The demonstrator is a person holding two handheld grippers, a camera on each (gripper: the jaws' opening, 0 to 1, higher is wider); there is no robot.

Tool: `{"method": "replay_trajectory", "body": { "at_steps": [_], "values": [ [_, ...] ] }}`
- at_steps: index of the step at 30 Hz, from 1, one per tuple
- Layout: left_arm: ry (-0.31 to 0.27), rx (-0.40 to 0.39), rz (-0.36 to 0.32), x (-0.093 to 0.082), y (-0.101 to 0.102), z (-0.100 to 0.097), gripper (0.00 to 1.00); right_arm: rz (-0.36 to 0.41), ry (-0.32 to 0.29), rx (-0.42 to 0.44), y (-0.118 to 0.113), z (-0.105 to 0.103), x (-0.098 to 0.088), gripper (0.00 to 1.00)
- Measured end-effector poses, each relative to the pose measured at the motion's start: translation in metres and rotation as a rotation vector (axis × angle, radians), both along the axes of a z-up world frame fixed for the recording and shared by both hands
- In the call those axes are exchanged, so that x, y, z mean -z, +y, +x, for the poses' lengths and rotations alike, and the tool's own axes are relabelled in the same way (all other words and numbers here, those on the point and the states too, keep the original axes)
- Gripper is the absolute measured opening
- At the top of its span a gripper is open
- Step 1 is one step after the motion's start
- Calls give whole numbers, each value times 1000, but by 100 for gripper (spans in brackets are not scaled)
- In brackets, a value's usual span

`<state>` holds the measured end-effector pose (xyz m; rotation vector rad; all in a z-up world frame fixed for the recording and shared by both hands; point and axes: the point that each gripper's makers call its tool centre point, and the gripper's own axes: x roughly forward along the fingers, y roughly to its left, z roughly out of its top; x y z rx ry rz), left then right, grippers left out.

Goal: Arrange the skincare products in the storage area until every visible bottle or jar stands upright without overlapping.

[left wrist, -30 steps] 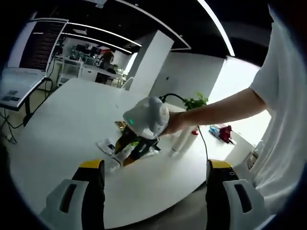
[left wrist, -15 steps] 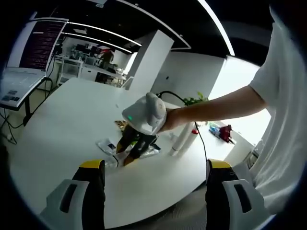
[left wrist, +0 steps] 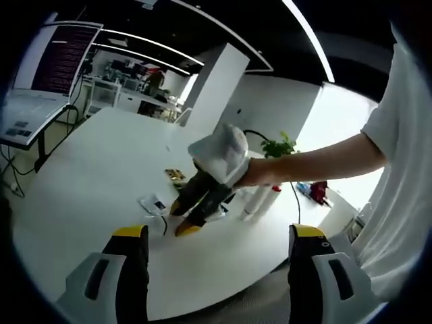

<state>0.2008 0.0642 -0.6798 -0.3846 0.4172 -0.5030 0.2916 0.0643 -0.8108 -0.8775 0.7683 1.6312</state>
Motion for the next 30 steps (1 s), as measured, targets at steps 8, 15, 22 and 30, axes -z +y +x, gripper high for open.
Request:
{"method": "replay_trajectory", "body": {
  "at_steps": [8, 15, 22, 30],
  "values": [
    [1, 32, 25, 1, -5, -2, 77, 142, 63, 123, -7, -11, -38, 19],
    [-28, 59, 34, -3, -9, -4, 78, 258, 106, 211, -14, -24, -65, 19],
    [-42, 105, 64, -2, -15, -7, 78, 352, 153, 290, -23, -35, -85, 19],
    [-63, 146, 73, -6, -22, -11, 75, 495, 209, 402, -37, -47, -111, 19]
  ]
}}
